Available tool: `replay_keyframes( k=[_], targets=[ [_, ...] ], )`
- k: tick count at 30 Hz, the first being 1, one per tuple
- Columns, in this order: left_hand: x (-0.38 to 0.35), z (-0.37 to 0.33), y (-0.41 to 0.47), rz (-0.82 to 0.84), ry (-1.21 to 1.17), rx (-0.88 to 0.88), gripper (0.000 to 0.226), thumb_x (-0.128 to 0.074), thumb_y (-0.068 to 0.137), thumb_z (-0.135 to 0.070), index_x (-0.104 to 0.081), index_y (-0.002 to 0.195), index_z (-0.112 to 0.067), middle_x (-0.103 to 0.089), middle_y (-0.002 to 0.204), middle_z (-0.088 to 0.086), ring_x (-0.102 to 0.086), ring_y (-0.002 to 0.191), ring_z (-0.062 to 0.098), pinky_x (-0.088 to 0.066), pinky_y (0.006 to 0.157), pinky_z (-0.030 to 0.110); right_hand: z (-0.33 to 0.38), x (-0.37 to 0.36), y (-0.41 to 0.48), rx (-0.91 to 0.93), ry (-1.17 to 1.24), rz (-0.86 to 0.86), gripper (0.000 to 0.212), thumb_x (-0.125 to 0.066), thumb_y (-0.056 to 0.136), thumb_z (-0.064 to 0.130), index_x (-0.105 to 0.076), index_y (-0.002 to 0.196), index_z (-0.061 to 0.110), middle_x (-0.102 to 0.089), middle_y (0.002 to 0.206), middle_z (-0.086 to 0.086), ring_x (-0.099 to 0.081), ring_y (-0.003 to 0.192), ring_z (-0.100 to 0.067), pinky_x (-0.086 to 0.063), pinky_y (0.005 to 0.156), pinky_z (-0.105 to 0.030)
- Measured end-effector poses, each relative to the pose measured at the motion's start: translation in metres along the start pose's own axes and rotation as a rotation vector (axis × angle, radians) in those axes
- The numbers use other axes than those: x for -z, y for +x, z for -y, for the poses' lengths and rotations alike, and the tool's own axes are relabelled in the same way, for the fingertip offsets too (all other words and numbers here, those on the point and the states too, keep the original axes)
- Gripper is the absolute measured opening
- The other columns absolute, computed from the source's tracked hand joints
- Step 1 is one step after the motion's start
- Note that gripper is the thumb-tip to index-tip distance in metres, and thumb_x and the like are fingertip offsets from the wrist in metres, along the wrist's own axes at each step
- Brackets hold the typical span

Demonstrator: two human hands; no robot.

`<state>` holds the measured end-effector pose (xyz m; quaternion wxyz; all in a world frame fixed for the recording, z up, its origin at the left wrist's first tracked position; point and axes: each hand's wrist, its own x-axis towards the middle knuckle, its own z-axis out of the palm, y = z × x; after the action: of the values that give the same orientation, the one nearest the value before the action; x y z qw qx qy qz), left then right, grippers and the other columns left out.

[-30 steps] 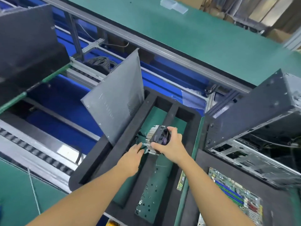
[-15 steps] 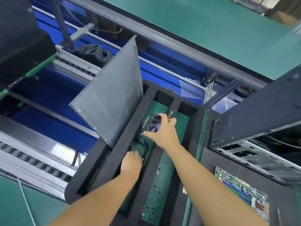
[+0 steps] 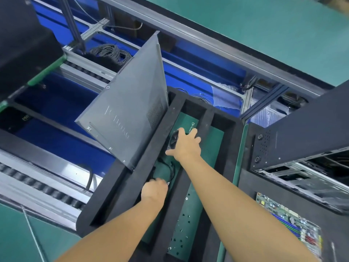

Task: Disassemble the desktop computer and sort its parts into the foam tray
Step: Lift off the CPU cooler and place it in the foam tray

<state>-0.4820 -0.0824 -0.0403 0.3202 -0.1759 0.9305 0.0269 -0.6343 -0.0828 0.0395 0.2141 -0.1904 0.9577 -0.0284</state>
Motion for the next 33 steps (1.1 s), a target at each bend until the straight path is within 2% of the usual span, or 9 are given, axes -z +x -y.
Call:
replay_keyframes(
  k=[7,10,12,17,19,23,27,30,33],
  targets=[
    [-0.003,0.000,0.002,-0.003,-0.014,-0.009,0.040,-0.059,0.091,-0.002,-0.047,0.128,-0.004,-0.056,0.126,0.012,-0.058,0.113,0.027,-0.054,0.083,0.036,0.004,-0.034,0.008,0.046,-0.111,0.071,0.080,-0.079,0.082,0.032,-0.029,0.143,0.020,-0.023,0.145,-0.018,-0.042,0.119,-0.037,-0.046,0.080,-0.039],
    [-0.005,-0.001,0.002,0.009,-0.037,-0.018,0.055,-0.068,0.082,-0.003,-0.043,0.131,-0.005,-0.051,0.129,0.012,-0.056,0.114,0.027,-0.053,0.085,0.035,-0.001,-0.043,0.009,0.124,-0.352,-0.004,0.083,-0.071,0.085,0.045,-0.025,0.148,0.017,-0.038,0.140,-0.019,-0.038,0.125,-0.035,-0.034,0.104,-0.041],
    [-0.002,0.000,0.000,0.006,-0.067,-0.033,0.064,-0.071,0.079,-0.004,-0.039,0.134,-0.004,-0.044,0.133,0.010,-0.056,0.112,0.025,-0.054,0.085,0.034,-0.008,-0.042,0.009,0.135,-0.437,-0.026,0.084,-0.071,0.082,0.051,-0.028,0.145,0.019,-0.045,0.135,-0.017,-0.038,0.124,-0.033,-0.028,0.106,-0.043],
    [0.025,-0.002,-0.002,-0.078,-0.207,-0.055,0.037,-0.054,0.089,-0.014,-0.046,0.124,-0.012,-0.047,0.124,0.005,-0.063,0.096,0.026,-0.048,0.068,0.036,-0.028,-0.038,0.002,0.175,-0.431,-0.016,0.092,-0.065,0.086,0.054,-0.016,0.154,0.016,-0.033,0.152,-0.014,-0.030,0.137,-0.029,-0.023,0.110,-0.045],
    [0.034,0.000,-0.004,-0.075,-0.220,-0.045,0.031,-0.051,0.091,-0.021,-0.048,0.121,-0.014,-0.050,0.122,0.004,-0.064,0.097,0.028,-0.044,0.067,0.036,-0.030,-0.034,-0.009,0.181,-0.334,0.032,0.098,-0.065,0.084,0.059,-0.014,0.155,0.014,-0.017,0.160,-0.016,-0.021,0.143,-0.031,-0.020,0.113,-0.047],
    [0.051,-0.006,-0.015,-0.278,-0.518,0.030,0.016,-0.043,0.095,-0.026,-0.057,0.093,-0.020,-0.064,0.100,0.001,-0.066,0.086,0.030,-0.048,0.068,0.033,-0.041,-0.017,-0.041,0.177,0.073,-0.095,0.044,-0.059,0.092,0.029,-0.045,0.131,0.016,-0.049,0.132,-0.009,-0.045,0.119,-0.029,-0.035,0.097,-0.040],
    [0.071,-0.026,-0.021,-0.427,-0.930,-0.041,0.023,-0.048,0.091,-0.015,-0.058,0.071,-0.021,-0.065,0.072,-0.002,-0.058,0.068,0.020,-0.043,0.057,0.028,-0.073,0.003,-0.078,0.007,0.736,0.088,0.028,-0.052,0.091,0.015,-0.056,0.118,0.019,-0.066,0.112,-0.005,-0.060,0.102,-0.023,-0.048,0.090,-0.033],
    [0.087,-0.061,-0.032,-0.501,-1.107,-0.101,0.036,-0.046,0.088,-0.004,-0.051,0.057,-0.022,-0.056,0.057,-0.009,-0.050,0.056,0.004,-0.034,0.049,0.012,-0.109,0.017,-0.100,-0.092,0.918,0.047,0.020,-0.055,0.087,0.012,-0.065,0.103,0.020,-0.067,0.113,-0.004,-0.063,0.105,-0.021,-0.051,0.094,-0.032],
    [0.096,-0.106,-0.046,-0.480,-1.149,-0.170,0.040,-0.044,0.089,-0.002,-0.047,0.054,-0.021,-0.053,0.055,-0.005,-0.044,0.056,0.014,-0.033,0.049,0.016,-0.153,0.028,-0.121,-0.138,0.966,-0.005,0.016,-0.057,0.087,0.013,-0.067,0.098,0.020,-0.070,0.109,-0.001,-0.064,0.102,-0.019,-0.053,0.093,-0.033]
  ],
)
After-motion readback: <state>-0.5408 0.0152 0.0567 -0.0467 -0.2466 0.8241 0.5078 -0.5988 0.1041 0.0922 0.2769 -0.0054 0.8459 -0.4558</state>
